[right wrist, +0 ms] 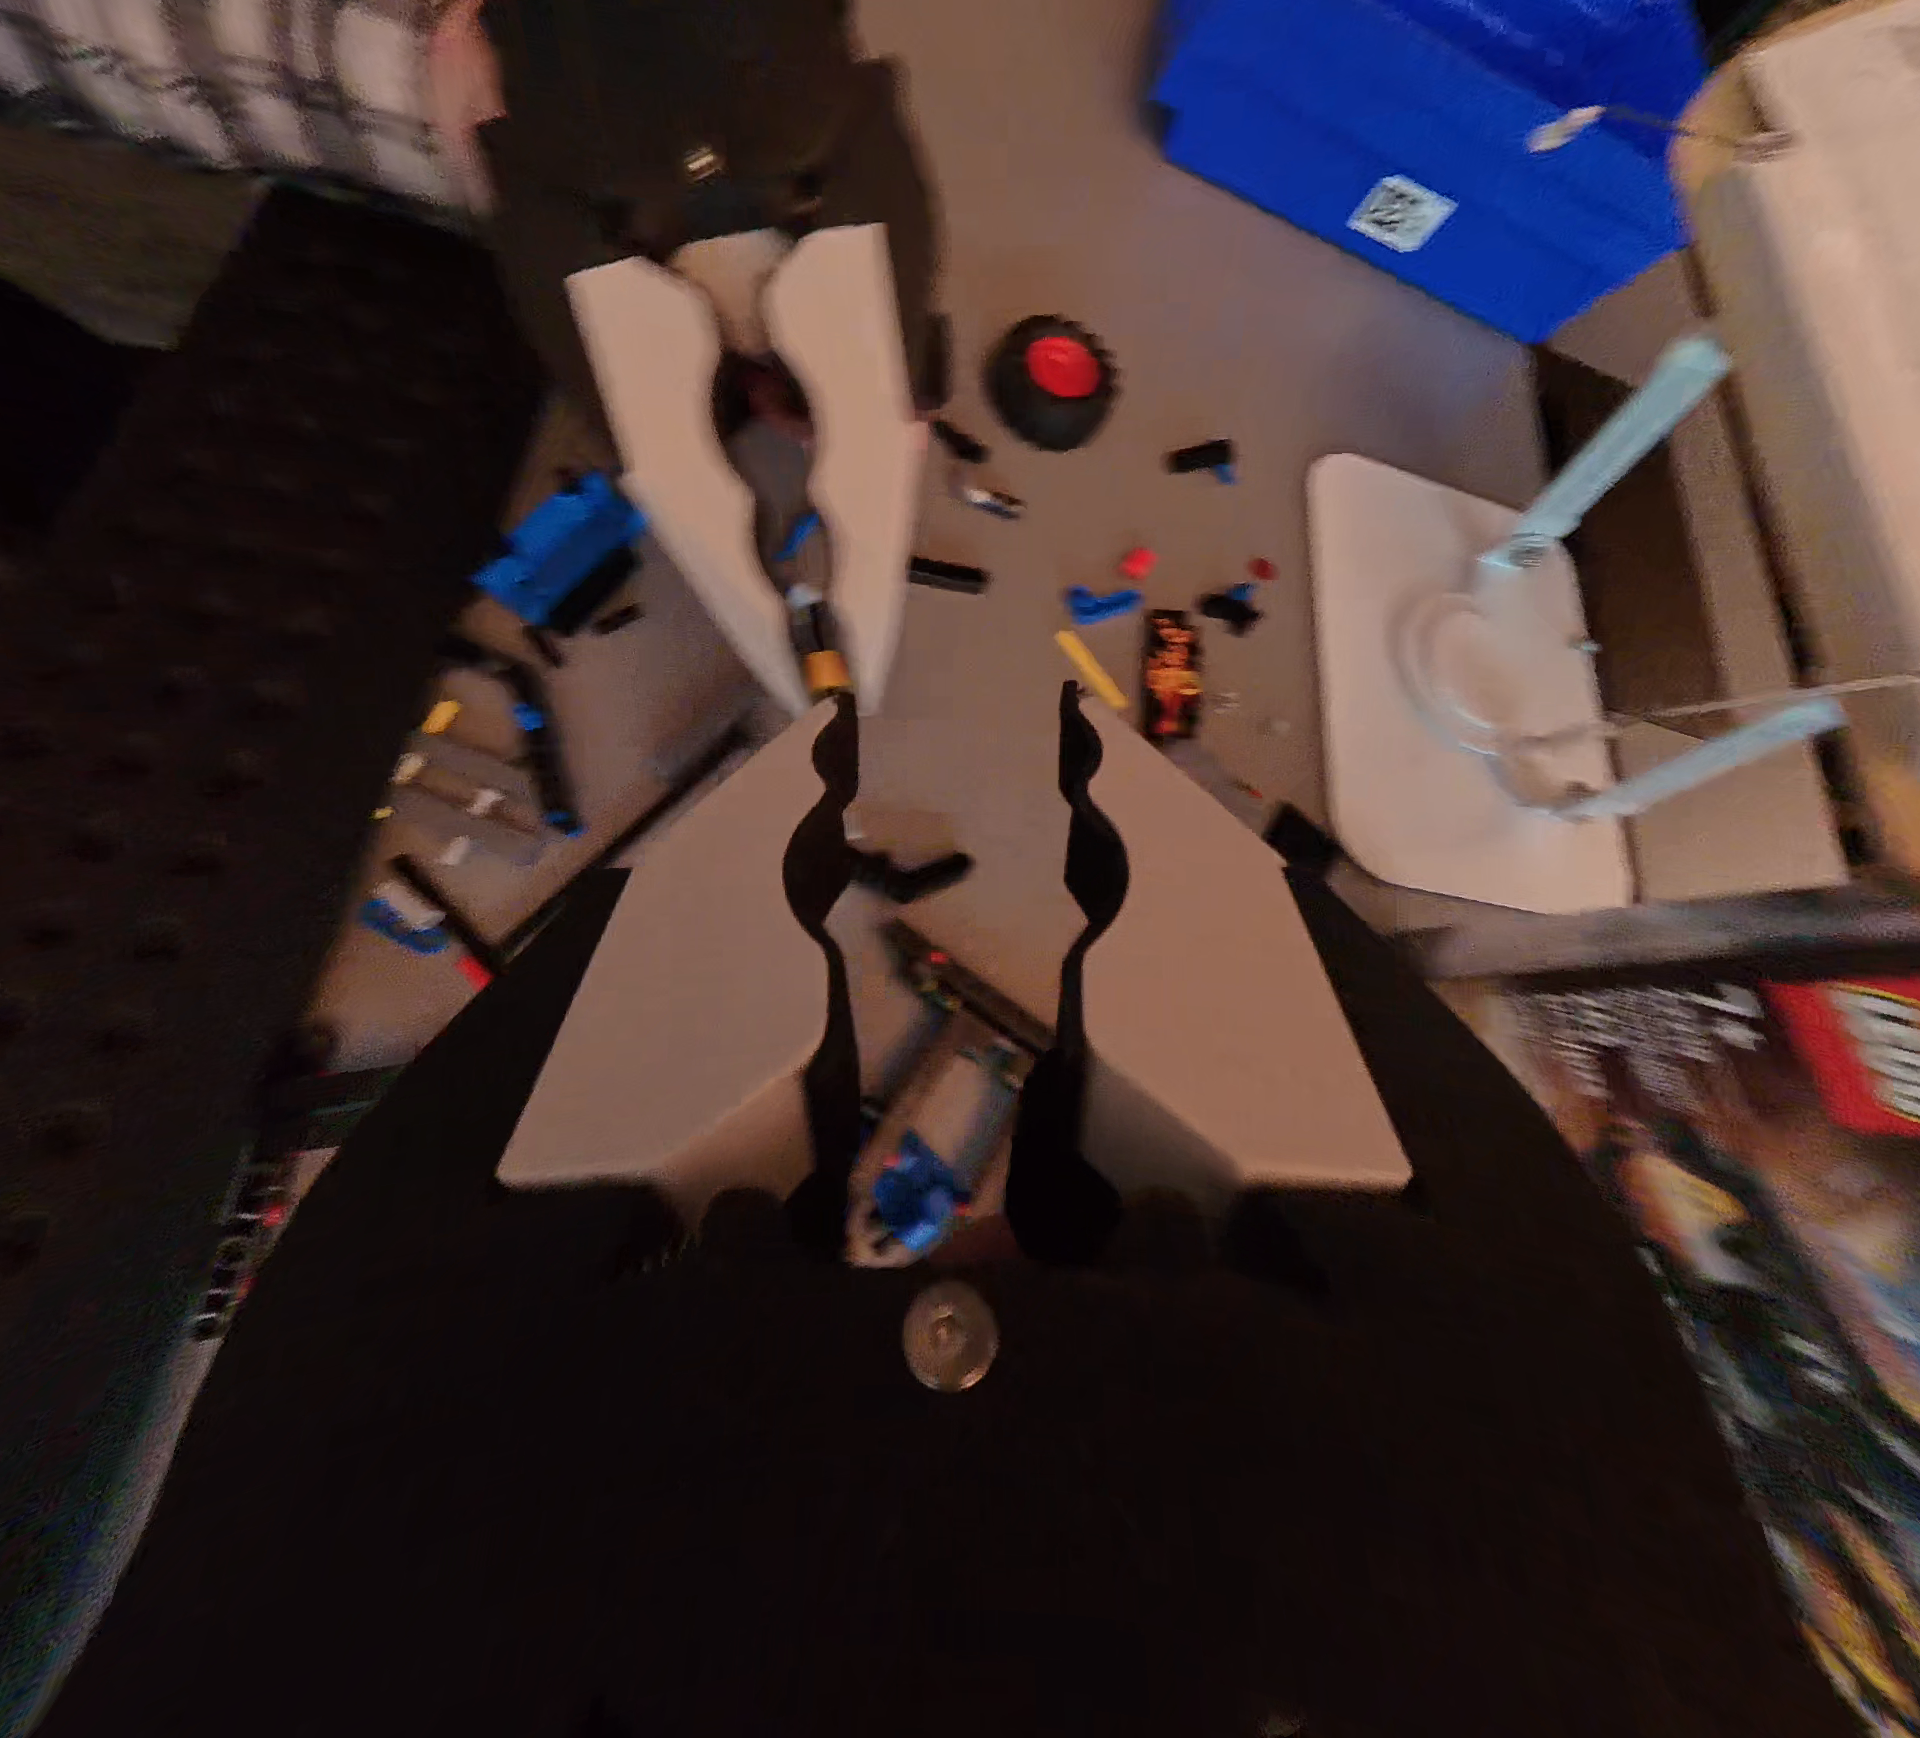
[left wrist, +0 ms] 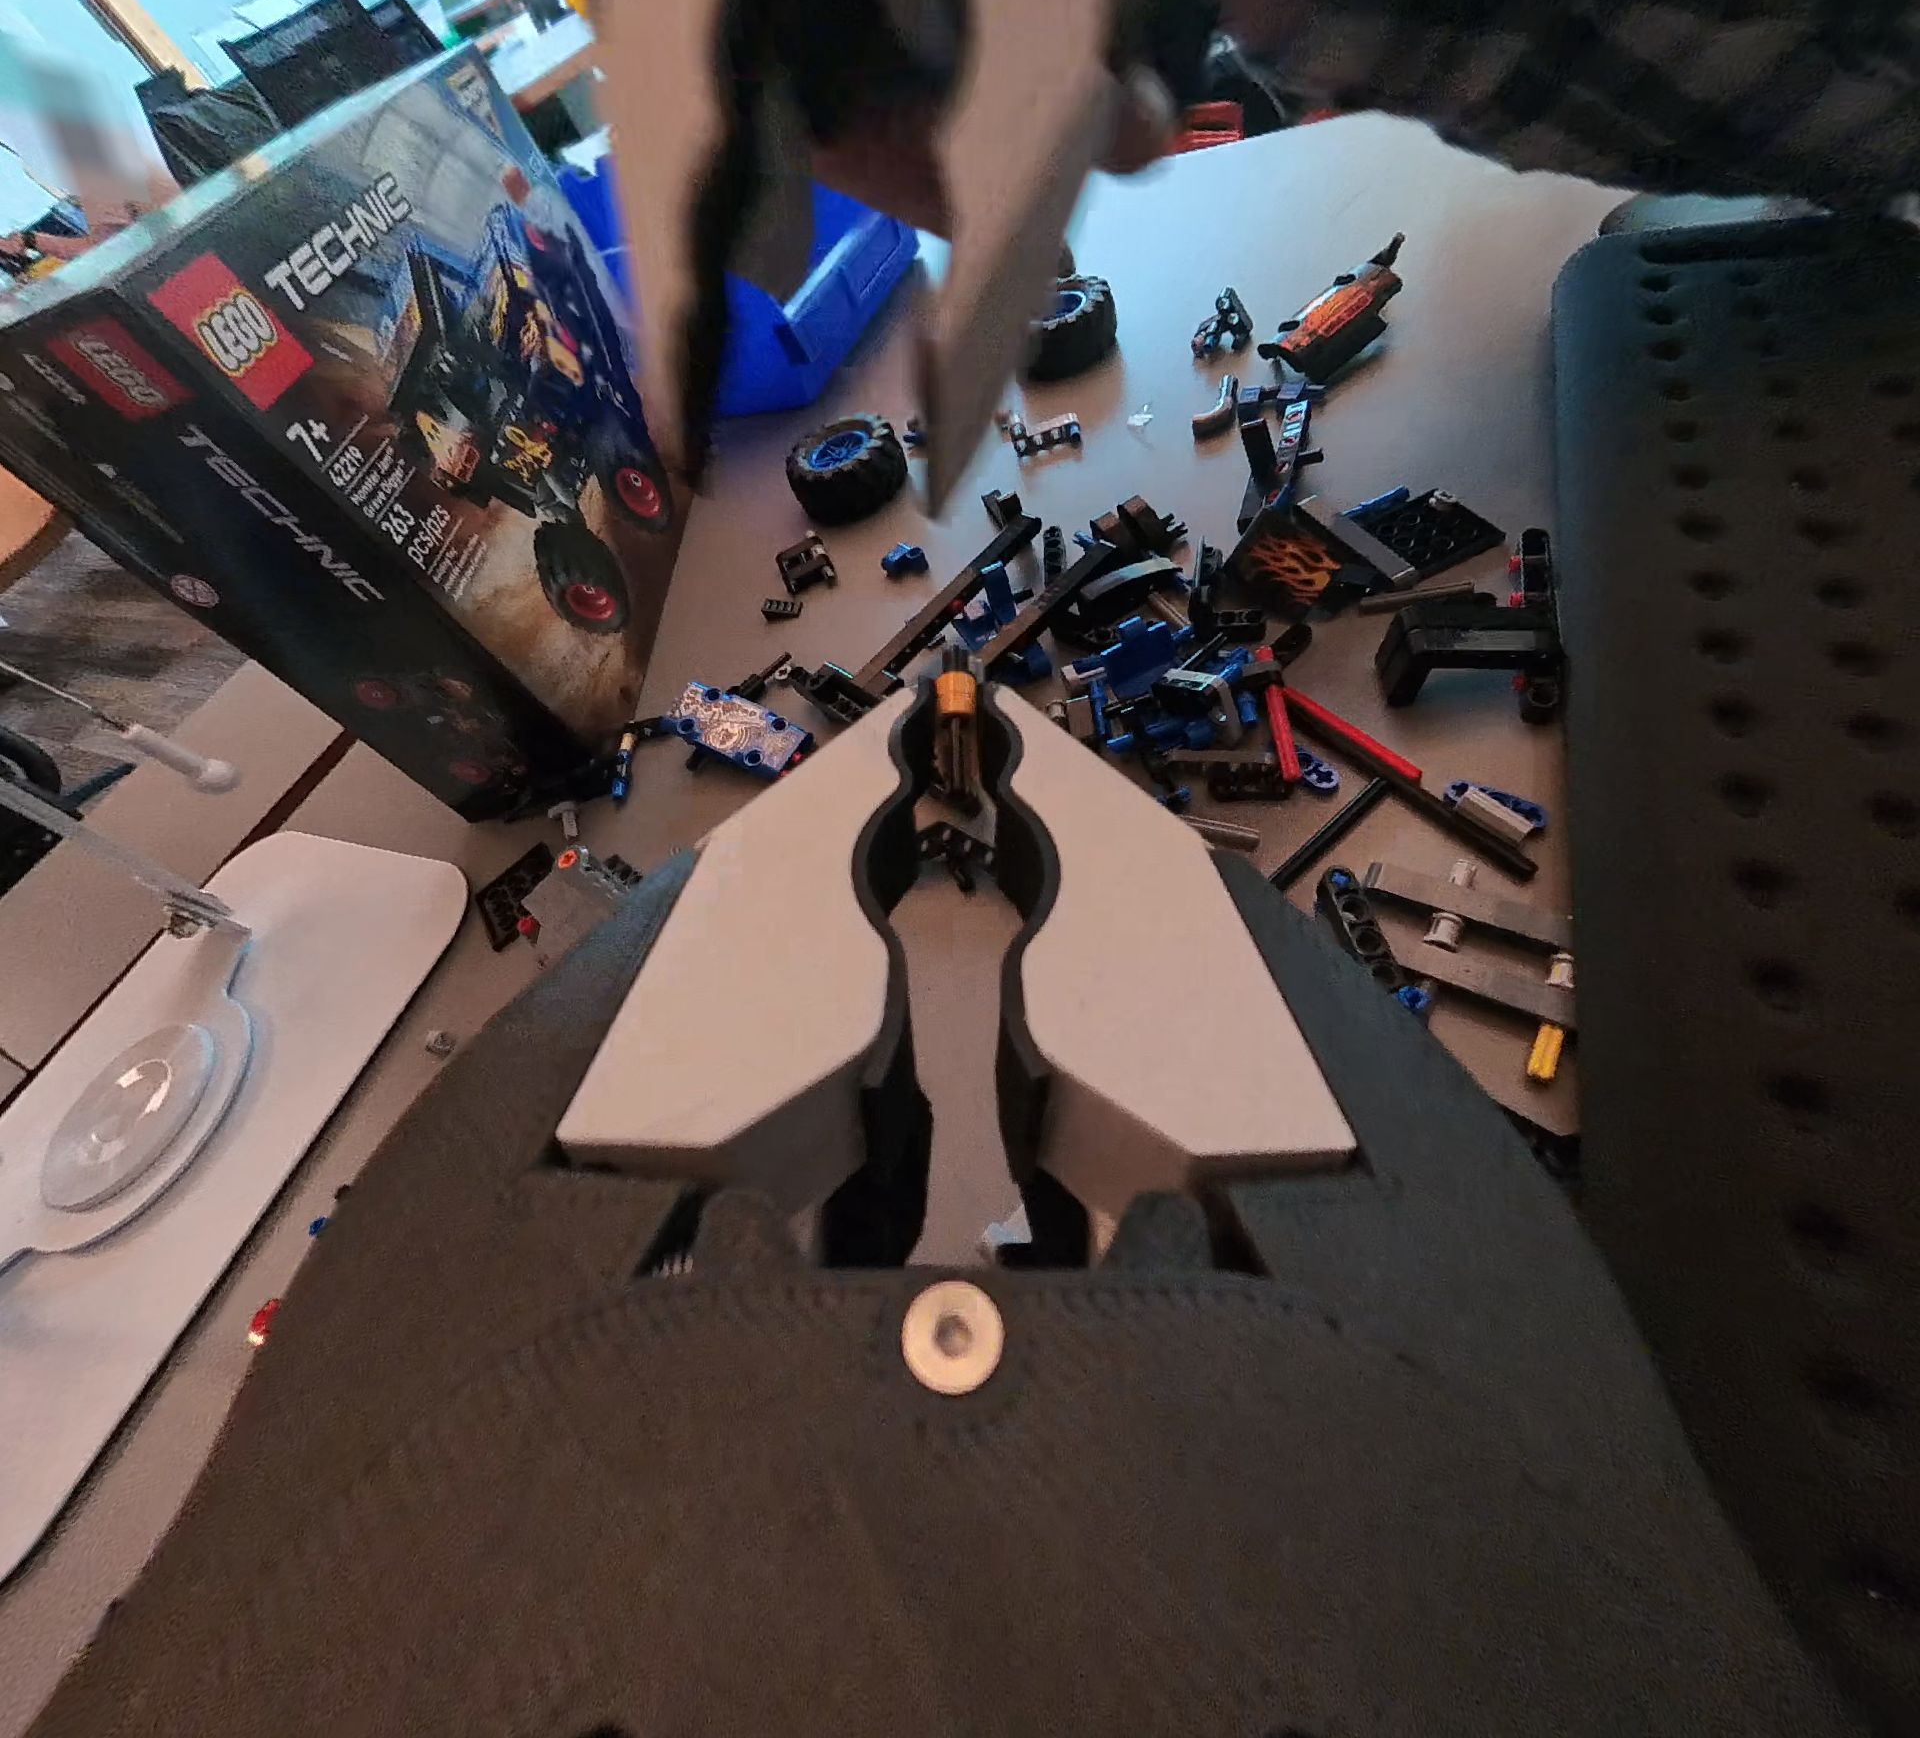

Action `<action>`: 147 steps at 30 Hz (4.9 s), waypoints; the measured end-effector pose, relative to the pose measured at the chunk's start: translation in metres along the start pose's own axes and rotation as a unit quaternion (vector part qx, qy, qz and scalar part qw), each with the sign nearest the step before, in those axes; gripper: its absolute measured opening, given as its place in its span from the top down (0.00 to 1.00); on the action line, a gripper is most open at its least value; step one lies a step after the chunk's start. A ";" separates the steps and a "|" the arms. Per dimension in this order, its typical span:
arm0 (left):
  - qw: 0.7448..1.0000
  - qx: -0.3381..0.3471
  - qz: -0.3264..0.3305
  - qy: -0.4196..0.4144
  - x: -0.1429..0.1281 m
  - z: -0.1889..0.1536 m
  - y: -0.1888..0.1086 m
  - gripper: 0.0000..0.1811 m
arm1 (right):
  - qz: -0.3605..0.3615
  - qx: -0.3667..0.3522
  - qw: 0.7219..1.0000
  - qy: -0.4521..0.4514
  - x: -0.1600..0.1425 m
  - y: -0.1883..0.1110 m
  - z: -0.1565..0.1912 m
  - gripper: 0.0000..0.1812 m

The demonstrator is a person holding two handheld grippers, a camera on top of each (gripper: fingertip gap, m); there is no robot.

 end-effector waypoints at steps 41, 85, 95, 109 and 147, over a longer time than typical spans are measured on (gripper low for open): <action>0.999 -0.045 -0.005 -0.002 -0.003 0.000 -0.015 0.98 | -0.013 0.077 0.993 0.082 -0.056 0.051 0.055 0.81; 0.995 -0.083 -0.029 -0.042 0.004 -0.006 -0.008 0.99 | -0.180 0.088 0.968 0.148 -0.019 0.017 0.040 0.97; 0.995 -0.085 -0.036 -0.044 0.007 -0.008 -0.005 0.96 | -0.170 0.085 0.971 0.148 -0.022 0.018 0.040 0.99; 0.994 -0.080 -0.042 -0.057 0.011 -0.005 -0.005 0.98 | -0.164 0.034 0.980 0.110 -0.021 0.014 0.039 1.00; 0.996 -0.076 -0.022 -0.034 0.008 -0.010 -0.001 0.98 | -0.162 0.056 0.978 0.123 -0.024 0.021 0.042 0.98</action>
Point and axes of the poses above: each gripper's, where its closed fingertips meet, y out along the fingers, x out of its top, z = x × y across the jaws, the point moved 4 cm from there along -y, back along the fingers, and after that the axes turned 11 degrees about z, right-handed, at the moved point
